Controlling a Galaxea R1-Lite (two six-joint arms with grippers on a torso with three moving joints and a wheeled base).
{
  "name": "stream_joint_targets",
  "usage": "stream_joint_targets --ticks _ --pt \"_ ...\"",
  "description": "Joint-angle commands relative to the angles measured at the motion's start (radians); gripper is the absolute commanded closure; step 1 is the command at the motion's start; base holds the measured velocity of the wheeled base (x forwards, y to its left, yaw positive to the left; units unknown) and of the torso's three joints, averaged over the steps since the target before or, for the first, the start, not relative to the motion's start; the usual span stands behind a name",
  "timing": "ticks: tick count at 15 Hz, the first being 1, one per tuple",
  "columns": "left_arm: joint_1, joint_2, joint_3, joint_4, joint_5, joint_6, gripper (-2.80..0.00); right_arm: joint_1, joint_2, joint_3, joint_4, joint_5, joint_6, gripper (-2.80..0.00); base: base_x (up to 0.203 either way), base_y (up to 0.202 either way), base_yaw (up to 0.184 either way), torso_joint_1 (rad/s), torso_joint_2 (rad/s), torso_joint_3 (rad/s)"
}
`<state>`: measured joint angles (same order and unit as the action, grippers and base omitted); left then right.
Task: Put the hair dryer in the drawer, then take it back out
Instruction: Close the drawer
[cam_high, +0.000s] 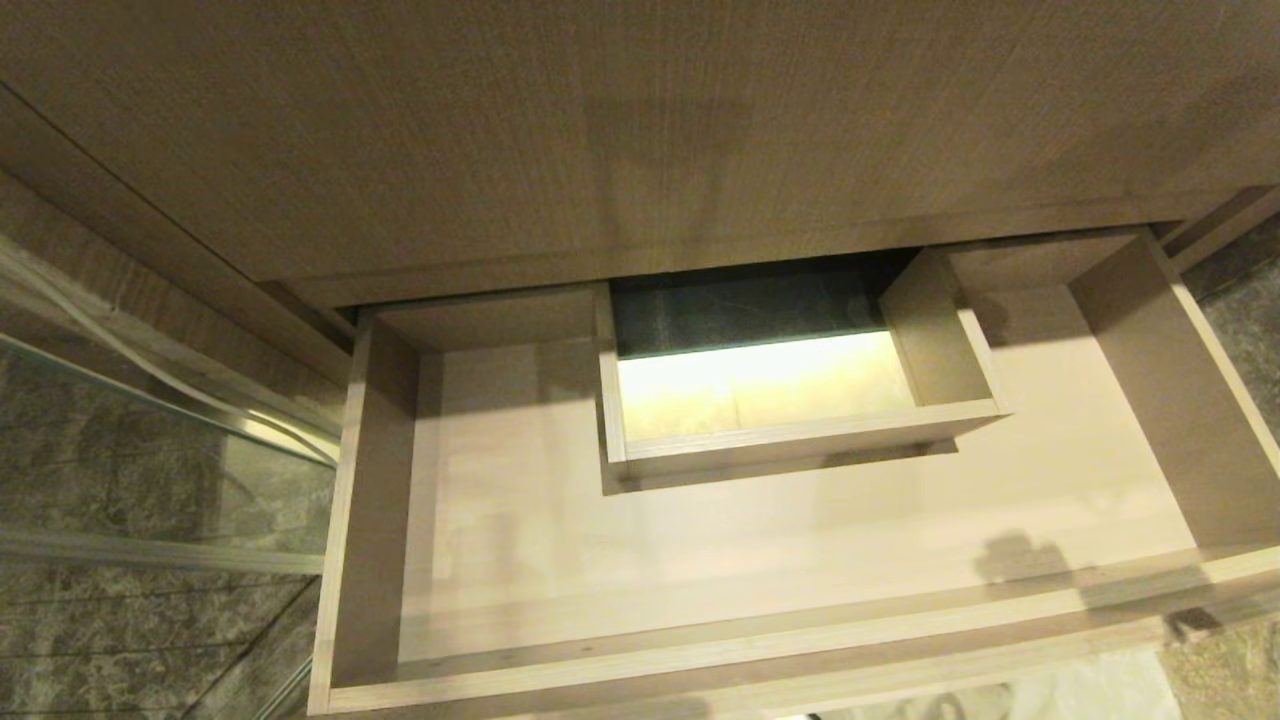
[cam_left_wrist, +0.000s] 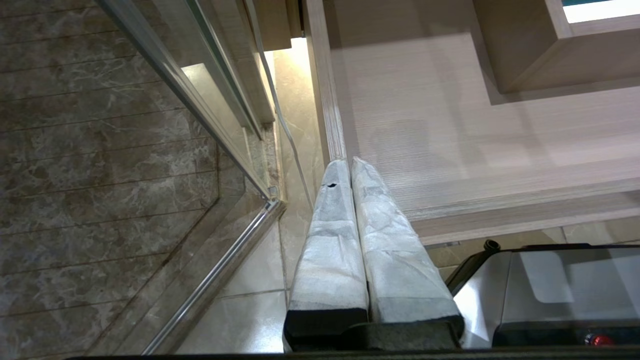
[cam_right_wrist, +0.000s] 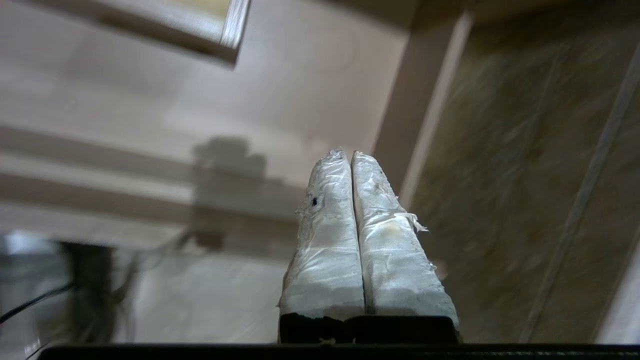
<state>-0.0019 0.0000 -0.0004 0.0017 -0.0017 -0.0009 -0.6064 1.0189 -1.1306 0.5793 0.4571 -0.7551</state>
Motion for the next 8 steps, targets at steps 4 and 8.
stream_joint_targets --ticks 4,8 --pt "0.0 0.0 0.0 0.0 0.0 -0.001 0.0 -0.033 0.081 0.112 0.266 -0.245 0.005 0.0 0.0 0.0 0.0 0.028 0.04 0.055" --pt "0.0 0.0 0.0 0.0 0.0 -0.001 0.0 -0.034 0.207 0.178 0.282 -0.292 0.058 0.0 0.0 0.0 0.0 0.023 0.03 0.025"
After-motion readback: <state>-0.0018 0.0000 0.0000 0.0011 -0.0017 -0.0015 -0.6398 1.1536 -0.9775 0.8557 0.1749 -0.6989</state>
